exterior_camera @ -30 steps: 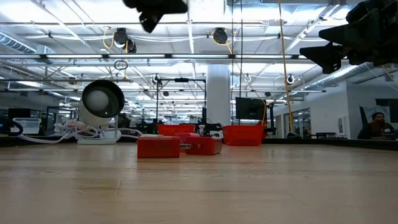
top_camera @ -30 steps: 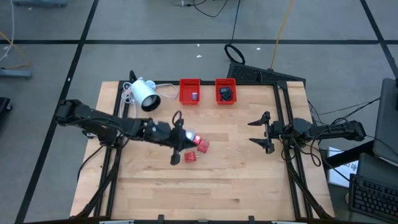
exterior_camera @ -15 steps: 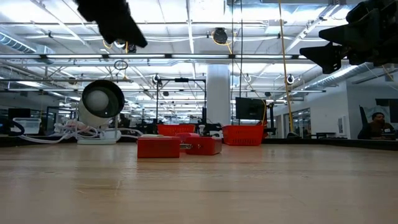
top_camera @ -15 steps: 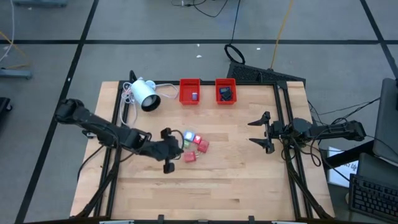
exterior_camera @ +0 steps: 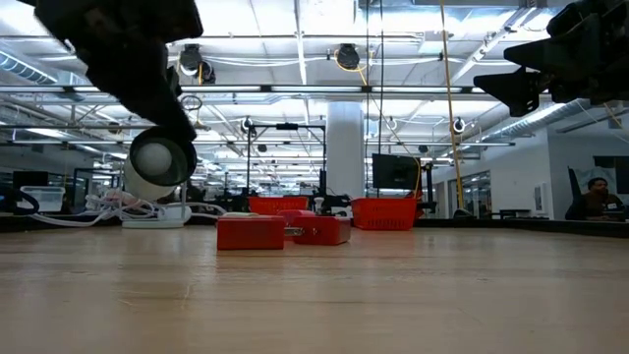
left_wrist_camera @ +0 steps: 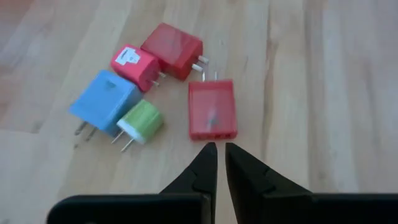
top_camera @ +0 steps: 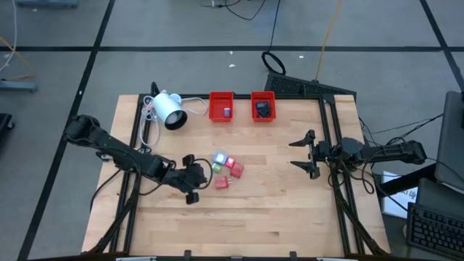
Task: Pick & Place Office items
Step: Put the bottom red charger adapter into the left red bin
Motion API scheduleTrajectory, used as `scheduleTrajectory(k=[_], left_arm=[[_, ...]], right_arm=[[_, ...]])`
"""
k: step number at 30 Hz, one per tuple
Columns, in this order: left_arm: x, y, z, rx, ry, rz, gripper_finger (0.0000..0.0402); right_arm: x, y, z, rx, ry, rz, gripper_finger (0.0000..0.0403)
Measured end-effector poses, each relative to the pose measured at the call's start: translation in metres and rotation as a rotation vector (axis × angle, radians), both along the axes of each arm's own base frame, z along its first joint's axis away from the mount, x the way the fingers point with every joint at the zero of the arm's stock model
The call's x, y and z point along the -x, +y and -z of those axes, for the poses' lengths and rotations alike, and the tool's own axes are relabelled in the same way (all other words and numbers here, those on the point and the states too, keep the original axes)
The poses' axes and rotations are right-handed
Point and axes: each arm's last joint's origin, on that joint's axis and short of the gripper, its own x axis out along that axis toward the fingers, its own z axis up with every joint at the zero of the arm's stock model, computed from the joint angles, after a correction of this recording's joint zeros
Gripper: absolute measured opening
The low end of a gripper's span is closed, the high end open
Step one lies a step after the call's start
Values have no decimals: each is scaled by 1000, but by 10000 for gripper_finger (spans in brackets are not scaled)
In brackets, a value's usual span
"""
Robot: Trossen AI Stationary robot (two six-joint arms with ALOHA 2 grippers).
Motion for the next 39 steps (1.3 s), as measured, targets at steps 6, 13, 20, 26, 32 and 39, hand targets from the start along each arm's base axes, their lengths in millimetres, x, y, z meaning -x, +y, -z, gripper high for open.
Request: scheduleTrajectory(k=[6,13,20,26,32,39], left_arm=[[-8,-1,-8,39,-114,-10,36],[-14,4,-12,140,-180,-146,82],[-18,4,-18,135,-252,-141,173],[-22,1,-10,5,-219,-31,231],[-31,-4,10,-32,-167,-5,255],[-41,-7,34,-29,-123,-22,258]], right_arm=[[0,0,0,0,0,0,320],[0,0,0,0,0,0,320],[0,0,0,0,0,0,320],[0,0,0,0,0,0,320],[0,0,0,0,-1,0,320],[0,0,0,0,-2,0,320]])
